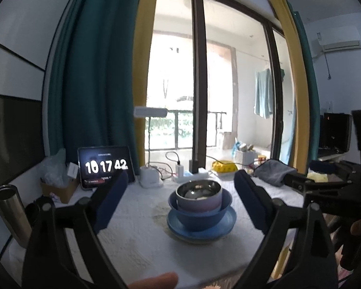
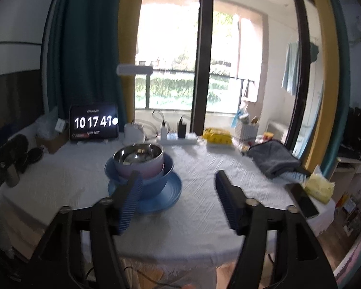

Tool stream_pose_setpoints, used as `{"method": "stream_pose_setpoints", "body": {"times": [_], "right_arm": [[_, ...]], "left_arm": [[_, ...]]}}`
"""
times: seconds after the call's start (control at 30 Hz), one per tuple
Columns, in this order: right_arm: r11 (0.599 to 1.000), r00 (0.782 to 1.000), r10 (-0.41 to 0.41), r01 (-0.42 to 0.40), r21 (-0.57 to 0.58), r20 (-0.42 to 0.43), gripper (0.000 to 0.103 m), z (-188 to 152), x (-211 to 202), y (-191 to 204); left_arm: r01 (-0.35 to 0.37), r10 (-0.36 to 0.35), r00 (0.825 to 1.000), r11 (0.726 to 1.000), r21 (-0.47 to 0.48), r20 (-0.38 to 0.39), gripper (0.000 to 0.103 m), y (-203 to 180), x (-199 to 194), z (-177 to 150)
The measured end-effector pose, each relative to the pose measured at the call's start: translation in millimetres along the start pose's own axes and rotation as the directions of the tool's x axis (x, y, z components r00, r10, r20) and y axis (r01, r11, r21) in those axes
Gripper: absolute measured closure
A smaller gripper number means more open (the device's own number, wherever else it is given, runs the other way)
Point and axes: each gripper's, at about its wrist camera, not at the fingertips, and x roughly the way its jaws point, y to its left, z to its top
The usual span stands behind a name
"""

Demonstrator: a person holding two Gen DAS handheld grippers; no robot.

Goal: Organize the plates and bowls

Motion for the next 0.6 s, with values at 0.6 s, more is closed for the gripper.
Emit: {"method": "stream_pose_setpoints", "body": {"times": [0.6], "right_arm": [[1.0,0.997,-0.007,0.007,0.007,0.077,0.022,9.7,-19.7,-7.1]], "left_arm": [[-0.013,0.013,0.999,1.0,0.002,0.043,0.01,-3.2,-11.3,6.5]]}}
